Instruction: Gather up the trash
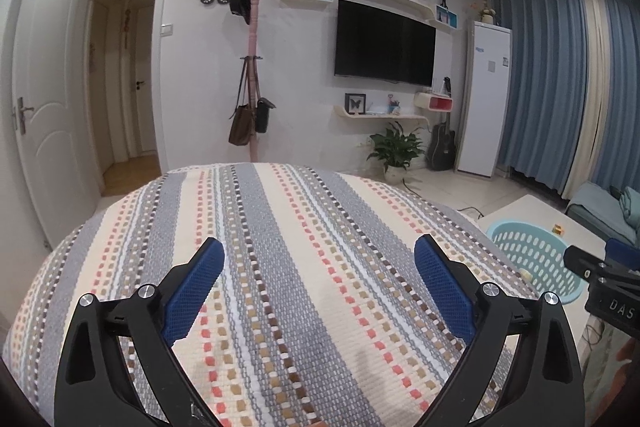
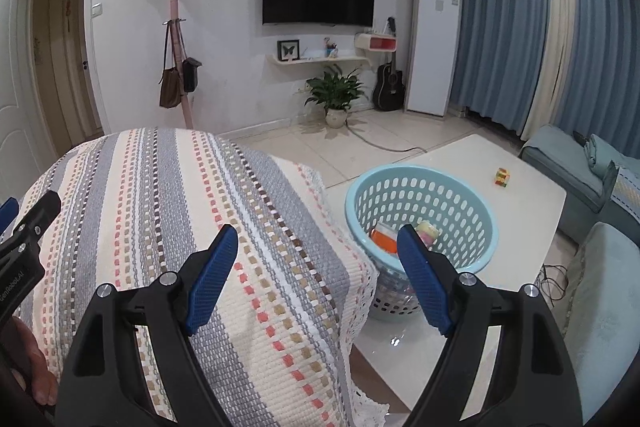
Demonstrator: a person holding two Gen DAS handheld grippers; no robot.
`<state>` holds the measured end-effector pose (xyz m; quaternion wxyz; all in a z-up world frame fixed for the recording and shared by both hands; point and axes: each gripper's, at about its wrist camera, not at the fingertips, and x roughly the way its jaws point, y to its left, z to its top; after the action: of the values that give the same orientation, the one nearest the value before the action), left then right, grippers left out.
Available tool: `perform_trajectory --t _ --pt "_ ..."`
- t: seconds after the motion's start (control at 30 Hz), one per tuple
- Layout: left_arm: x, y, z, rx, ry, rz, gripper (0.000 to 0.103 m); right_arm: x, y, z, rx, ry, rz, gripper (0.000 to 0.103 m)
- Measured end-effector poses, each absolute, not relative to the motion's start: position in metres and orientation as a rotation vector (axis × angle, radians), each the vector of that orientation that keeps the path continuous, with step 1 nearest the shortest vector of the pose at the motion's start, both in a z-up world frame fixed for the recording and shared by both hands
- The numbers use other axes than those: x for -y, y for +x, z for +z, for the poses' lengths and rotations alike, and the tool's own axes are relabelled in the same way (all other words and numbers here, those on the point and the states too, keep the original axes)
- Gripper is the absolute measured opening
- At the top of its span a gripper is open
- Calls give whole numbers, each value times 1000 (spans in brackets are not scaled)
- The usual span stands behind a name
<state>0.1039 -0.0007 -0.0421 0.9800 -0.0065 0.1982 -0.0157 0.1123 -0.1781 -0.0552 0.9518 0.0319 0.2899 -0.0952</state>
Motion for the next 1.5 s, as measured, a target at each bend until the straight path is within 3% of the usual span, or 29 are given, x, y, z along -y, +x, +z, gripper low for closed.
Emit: perform_trajectory --t 1.5 --pt "3 103 -38 -412 -14 -29 94 181 114 -61 -610 72 -193 78"
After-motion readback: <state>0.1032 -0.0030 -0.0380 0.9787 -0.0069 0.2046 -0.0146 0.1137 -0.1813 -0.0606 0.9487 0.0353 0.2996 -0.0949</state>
